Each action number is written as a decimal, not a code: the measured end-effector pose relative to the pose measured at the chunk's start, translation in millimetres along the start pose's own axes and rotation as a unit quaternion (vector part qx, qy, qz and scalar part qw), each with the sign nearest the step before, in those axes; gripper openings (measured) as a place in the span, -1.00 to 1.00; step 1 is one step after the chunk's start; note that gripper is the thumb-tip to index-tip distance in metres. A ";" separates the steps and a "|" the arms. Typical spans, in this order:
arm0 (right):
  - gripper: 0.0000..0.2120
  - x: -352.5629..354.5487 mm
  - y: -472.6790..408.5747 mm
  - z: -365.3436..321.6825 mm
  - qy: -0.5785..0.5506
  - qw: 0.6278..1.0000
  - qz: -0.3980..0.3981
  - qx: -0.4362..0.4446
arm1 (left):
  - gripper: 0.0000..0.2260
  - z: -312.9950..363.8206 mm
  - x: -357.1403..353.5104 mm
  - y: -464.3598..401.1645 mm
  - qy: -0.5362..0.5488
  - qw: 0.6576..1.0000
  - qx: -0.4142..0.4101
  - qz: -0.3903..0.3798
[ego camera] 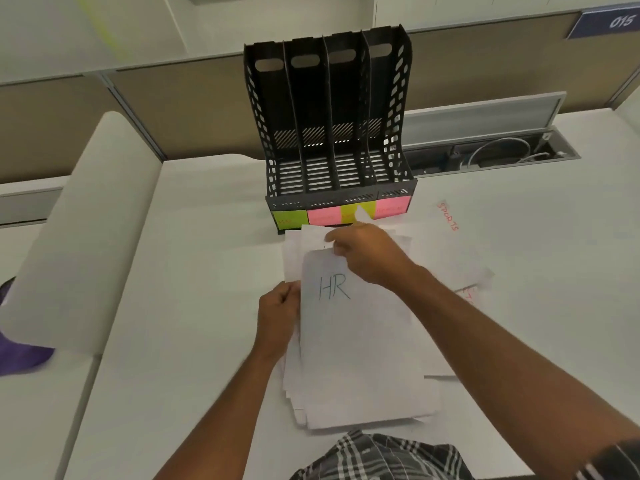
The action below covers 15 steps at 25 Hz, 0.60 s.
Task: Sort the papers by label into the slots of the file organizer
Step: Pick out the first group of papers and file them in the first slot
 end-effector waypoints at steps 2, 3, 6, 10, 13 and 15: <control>-0.75 -1.5 6.5 13.9 -0.055 0.995 0.084 -0.023 | -0.71 -3.2 -0.2 0.9 0.035 0.999 0.016 0.001; -0.78 -3.8 9.9 18.8 -0.066 0.993 0.090 -0.023 | -0.71 -5.2 -2.5 2.1 0.048 0.999 0.022 -0.012; -0.79 -13.2 16.9 25.0 -0.113 0.990 0.084 -0.022 | -0.82 -8.9 -11.0 3.5 0.017 0.999 0.007 -0.029; -0.73 -4.1 32.5 53.1 -0.274 0.904 0.298 -0.137 | -0.95 -11.3 -7.5 -3.9 0.002 1.000 0.001 0.004; -0.72 -8.1 58.9 86.5 -0.380 0.837 0.305 -0.251 | -0.92 -13.9 4.2 -8.4 0.009 1.000 0.013 0.024; -0.83 -25.1 76.0 98.7 -0.403 0.848 0.208 -0.276 | -0.91 -14.9 8.1 -10.8 0.024 0.999 0.019 0.029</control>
Point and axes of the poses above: each hand's wrist, its own y-axis away from the middle knuckle, its own x-axis out of the back of the hand, z = x × y, the point moved 2 cm from there along -y, towards the middle knuckle, and after that the axes turned 7 degrees about -x, right-handed, at the moved point
